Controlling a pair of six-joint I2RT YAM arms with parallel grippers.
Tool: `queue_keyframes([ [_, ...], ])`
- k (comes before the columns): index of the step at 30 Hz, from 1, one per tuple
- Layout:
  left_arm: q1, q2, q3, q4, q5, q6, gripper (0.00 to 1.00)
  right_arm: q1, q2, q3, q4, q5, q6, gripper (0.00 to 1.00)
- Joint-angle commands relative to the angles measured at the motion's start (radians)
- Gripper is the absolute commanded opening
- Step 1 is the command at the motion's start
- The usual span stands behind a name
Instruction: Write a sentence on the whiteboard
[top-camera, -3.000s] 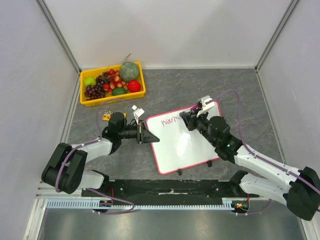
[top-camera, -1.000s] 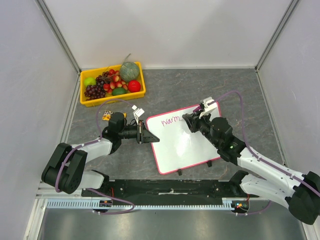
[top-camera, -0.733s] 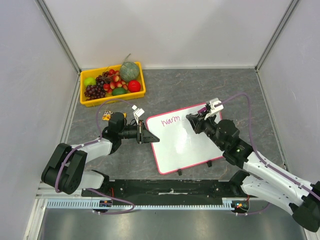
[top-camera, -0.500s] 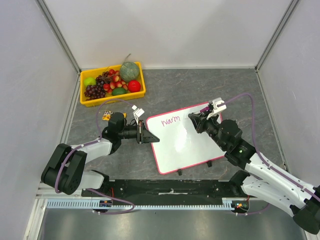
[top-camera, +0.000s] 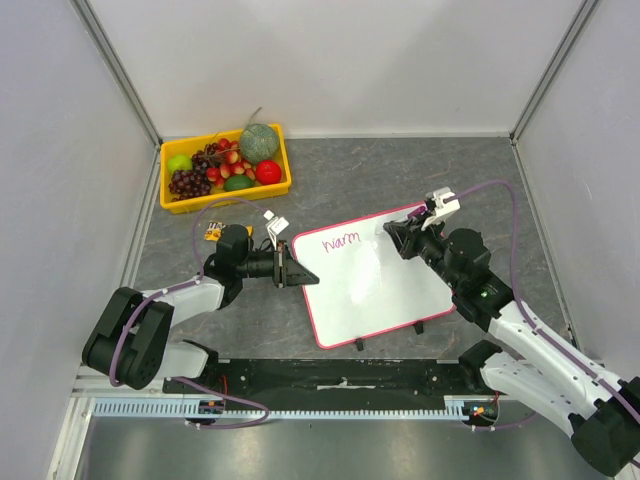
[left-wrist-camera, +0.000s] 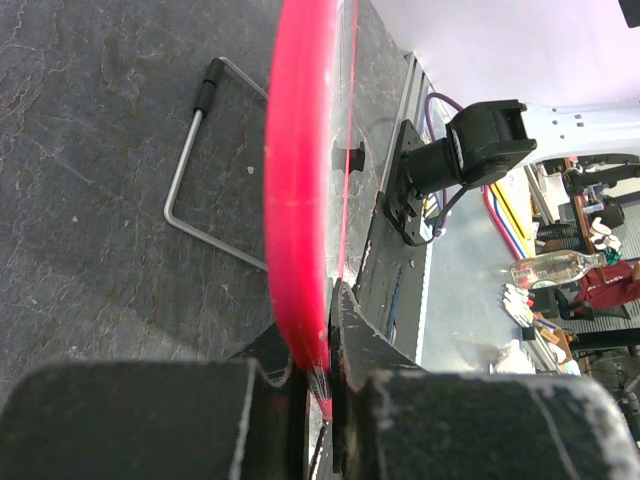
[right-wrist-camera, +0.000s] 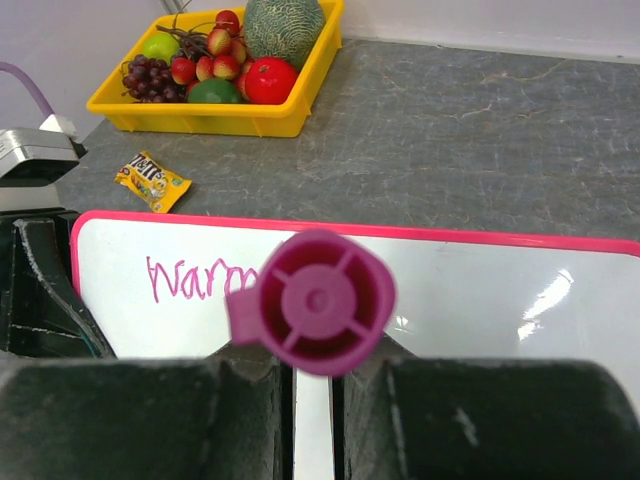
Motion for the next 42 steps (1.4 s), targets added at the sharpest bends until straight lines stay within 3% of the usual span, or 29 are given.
queue_keyframes([
  [1,-0.011,0.003,-0.034,-0.036,-0.060,0.204,0.02,-0.008,-0.014,0.021,0.039,-0.067,0.009,0.00],
  [28,-0.015,0.007,-0.031,-0.036,-0.060,0.204,0.02,-0.007,0.139,0.070,0.212,-0.155,0.038,0.00],
  [42,-0.016,0.010,-0.028,-0.038,-0.060,0.205,0.02,-0.007,0.158,0.039,0.203,-0.142,0.038,0.00],
])
